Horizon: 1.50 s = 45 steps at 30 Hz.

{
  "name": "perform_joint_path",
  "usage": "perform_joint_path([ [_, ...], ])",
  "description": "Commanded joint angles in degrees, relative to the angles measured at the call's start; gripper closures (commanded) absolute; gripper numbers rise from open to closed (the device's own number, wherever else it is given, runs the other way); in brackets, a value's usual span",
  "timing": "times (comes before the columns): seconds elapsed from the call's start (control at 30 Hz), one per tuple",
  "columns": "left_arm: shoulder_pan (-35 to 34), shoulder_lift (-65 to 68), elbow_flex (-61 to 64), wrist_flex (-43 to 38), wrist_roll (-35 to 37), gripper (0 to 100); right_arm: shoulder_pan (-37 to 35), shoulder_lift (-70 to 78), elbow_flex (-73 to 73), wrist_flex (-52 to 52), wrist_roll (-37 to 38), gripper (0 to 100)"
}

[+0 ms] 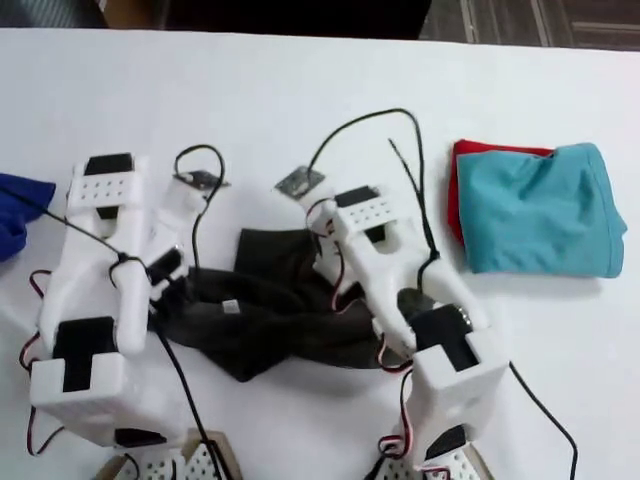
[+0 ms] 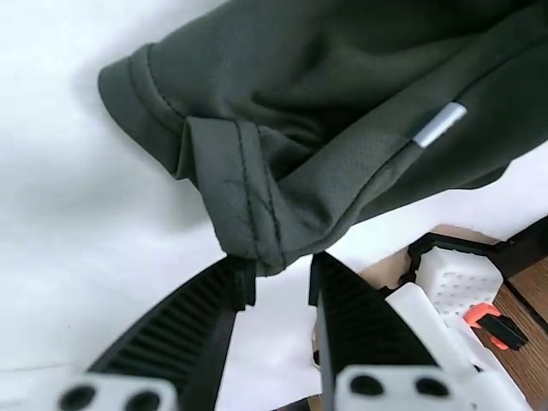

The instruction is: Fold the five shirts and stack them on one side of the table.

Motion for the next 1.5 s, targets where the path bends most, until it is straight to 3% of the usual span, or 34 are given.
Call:
perform_joint_path([
  [0.0, -0.6, -0.1, -1.4, -0.2, 0.3, 87, 0.0, 0.9, -1.7, -0.4, 0.1, 97.4],
  [0.47, -0.6, 0.0, -0.7, -0.6, 0.4, 87, 10.2, 1.6, -37.5, 7.6, 0.9, 97.8],
  [0.77, 0.2, -0.4, -1.8, -1.9, 0.7, 87, 11.8, 12.3, -46.7, 7.6, 4.5, 97.3],
  [0.83, 1.1, -0.2, -3.1, -2.7, 0.7, 86, 12.5, 13.2, -48.4, 9.9, 4.3, 93.9],
  [1.0, 2.8, -0.1, -6.6, -7.3, 0.7, 86, 13.1, 11.9, -56.7, 21.4, 4.6, 68.6],
  [1.1, 4.7, 0.1, -10.0, -10.3, 0.8, 86, 13.1, 10.3, -60.9, 27.0, 4.3, 71.3],
  [1.23, 8.0, 0.3, -9.9, -11.9, 0.7, 86, 13.2, 6.7, -62.4, 32.3, 4.3, 77.6],
  [1.47, 11.7, 0.2, -0.9, -11.9, -5.4, 86, 14.5, -9.5, -47.3, 32.7, 4.7, 73.8],
])
